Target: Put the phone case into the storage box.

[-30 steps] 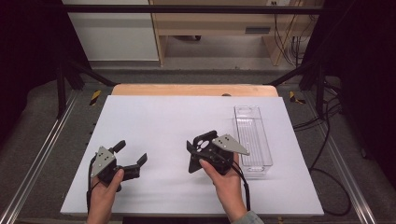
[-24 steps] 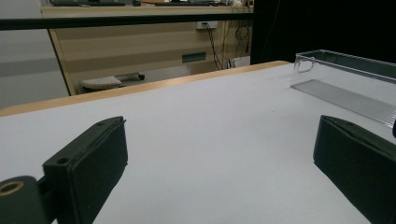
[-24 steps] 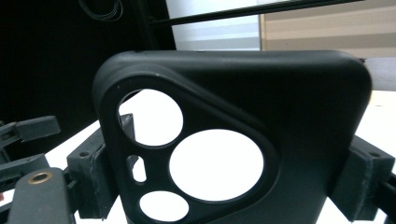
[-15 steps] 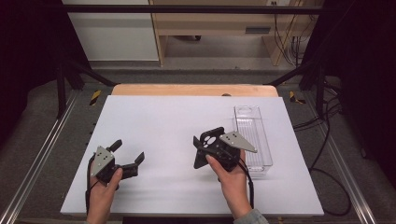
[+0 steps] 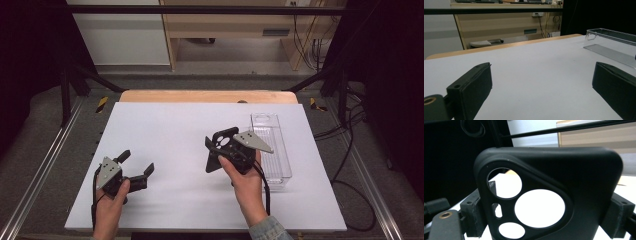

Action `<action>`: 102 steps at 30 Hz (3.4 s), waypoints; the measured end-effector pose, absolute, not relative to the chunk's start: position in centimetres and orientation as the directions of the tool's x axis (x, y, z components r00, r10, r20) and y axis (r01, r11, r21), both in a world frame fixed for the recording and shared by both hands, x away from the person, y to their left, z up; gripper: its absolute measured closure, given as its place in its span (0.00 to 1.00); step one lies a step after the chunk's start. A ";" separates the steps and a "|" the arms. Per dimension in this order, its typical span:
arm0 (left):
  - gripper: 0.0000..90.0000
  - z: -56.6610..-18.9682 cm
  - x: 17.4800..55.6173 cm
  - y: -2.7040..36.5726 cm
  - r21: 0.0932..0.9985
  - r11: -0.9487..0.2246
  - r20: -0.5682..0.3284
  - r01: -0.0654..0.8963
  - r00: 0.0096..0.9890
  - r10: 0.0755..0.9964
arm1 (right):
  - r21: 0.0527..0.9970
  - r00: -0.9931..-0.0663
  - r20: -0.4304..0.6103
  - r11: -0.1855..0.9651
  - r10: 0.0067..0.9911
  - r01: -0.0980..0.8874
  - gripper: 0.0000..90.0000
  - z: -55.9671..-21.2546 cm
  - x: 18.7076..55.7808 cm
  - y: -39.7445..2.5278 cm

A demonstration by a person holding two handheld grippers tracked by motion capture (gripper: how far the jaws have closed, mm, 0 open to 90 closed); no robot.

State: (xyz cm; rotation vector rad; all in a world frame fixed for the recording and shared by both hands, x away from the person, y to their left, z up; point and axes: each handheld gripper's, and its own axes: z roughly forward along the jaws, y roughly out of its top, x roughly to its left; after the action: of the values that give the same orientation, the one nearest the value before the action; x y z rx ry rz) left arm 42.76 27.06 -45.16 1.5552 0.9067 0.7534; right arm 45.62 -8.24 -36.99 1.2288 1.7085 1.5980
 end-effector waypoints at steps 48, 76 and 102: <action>0.03 -45.6 43.2 28.1 0.984 -0.030 -0.057 0.175 0.474 0.879 | 0.968 -0.197 0.113 -0.063 0.974 0.243 0.15 -30.4 55.9 -16.7; 0.03 -45.7 43.3 28.3 0.984 -0.022 -0.067 0.179 0.473 0.878 | 0.972 -0.078 0.033 -0.014 0.996 0.233 0.15 -32.6 59.9 -19.2; 0.03 -45.8 43.4 28.0 0.983 -0.037 -0.055 0.180 0.482 0.875 | 0.960 -0.032 0.005 0.004 0.999 0.281 0.15 -35.7 62.3 -19.4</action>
State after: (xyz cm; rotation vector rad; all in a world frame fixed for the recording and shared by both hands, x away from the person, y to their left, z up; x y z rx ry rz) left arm 43.38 28.03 -45.77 1.5317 0.9534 0.7255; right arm 62.30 -19.45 -35.67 1.4019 1.4411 1.0851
